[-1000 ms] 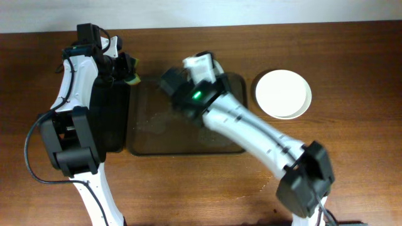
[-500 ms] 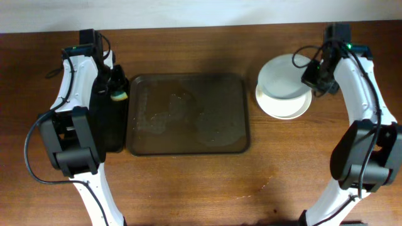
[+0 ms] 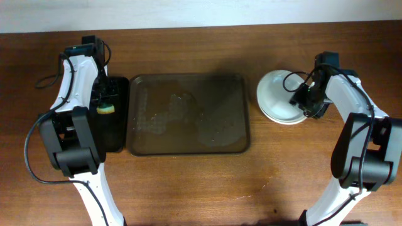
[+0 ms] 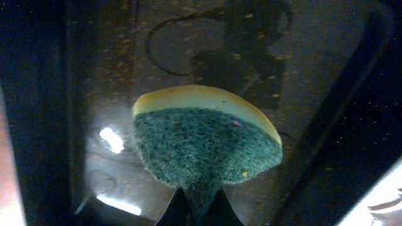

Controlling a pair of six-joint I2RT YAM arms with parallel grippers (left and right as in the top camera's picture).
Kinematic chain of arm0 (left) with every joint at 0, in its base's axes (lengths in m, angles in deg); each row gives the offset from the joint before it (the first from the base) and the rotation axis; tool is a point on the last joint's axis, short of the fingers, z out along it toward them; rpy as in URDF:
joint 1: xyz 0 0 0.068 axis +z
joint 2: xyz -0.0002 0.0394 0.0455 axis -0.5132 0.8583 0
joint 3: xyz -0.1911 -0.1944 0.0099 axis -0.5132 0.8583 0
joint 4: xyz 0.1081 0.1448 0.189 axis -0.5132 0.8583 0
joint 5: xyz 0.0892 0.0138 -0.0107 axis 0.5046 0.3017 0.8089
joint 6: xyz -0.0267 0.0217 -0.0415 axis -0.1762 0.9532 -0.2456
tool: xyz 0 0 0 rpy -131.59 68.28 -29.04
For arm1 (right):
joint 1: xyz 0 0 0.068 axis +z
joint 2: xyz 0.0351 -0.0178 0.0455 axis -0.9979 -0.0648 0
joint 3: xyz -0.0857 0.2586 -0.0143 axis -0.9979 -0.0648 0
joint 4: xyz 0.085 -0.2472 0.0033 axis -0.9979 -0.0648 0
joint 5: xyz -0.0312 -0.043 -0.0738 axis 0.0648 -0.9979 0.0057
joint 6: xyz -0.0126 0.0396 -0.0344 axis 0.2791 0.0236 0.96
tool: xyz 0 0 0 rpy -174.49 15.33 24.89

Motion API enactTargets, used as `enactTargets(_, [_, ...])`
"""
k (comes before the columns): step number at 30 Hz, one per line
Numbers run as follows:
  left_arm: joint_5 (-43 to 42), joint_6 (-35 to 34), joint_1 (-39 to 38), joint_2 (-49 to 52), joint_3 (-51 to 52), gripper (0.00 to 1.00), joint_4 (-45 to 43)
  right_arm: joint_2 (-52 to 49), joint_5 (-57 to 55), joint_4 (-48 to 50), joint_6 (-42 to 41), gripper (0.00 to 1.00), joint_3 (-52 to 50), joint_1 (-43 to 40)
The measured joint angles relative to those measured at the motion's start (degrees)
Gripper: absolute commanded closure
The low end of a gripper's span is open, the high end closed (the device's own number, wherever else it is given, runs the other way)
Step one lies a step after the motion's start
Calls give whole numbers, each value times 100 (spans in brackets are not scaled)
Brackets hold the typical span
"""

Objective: Clean dirty plates on tray and stack at the side

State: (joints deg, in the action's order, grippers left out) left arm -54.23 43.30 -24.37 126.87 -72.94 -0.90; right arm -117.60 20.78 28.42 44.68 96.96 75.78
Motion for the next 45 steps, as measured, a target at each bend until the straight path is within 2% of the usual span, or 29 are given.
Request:
enactTargets(1, [129, -2, 0, 0, 0, 54, 24, 0, 144, -63, 22, 6, 0, 4])
enactTargets(2, [258, 0, 0, 0, 0, 28, 52, 0, 164, -92, 37, 1, 0, 7])
enactTargets(3, [302, -7, 0, 0, 0, 4, 59, 0, 190, -140, 74, 1, 2, 7])
enactTargets(4, [317, 0, 0, 0, 0, 1, 63, 0, 214, -236, 109, 1, 35, 9])
enactTargets(9, [402, 0, 0, 0, -96, 1, 151, 249, 229, -728, 282, 2, 872, 59])
enactTargets(13, [254, -4, -7, -33, -1176, 1, 649, 1204, 229, -903, 354, 1, 1338, 267])
enactTargets(16, [-48, -2, -20, -313, -1777, 1, 667, 1784, 229, -1121, 420, 0, 1364, 310])
enactTargets(20, [-186, 0, -37, -667, -1895, 1, 619, 2616, 229, -1473, 573, 0, 1364, 310])
enactTargets(28, [-232, -2, -44, -664, -1895, 1, 590, 5455, 662, -2437, 704, 2, 1399, 310])
enactTargets(32, [-232, -2, -55, -664, -1895, 1, 590, 6063, 669, -2743, 1012, 1, 1408, 310])
enactTargets(34, [-232, -2, -55, -664, -1895, 1, 584, 6133, 236, -2959, 1180, 2, 1405, 310])
enactTargets(36, [-229, -2, -55, -664, -1895, 1, 584, 6177, -389, -2601, 1305, 2, 1189, 321])
enactTargets(39, [-232, -2, -55, -664, -1895, 1, 588, 6384, -815, -1506, 1611, 1, 363, 321])
enactTargets(45, [-238, 0, -55, -664, -1897, 1, 581, 8056, -503, 1943, 2243, 2, -3322, 332])
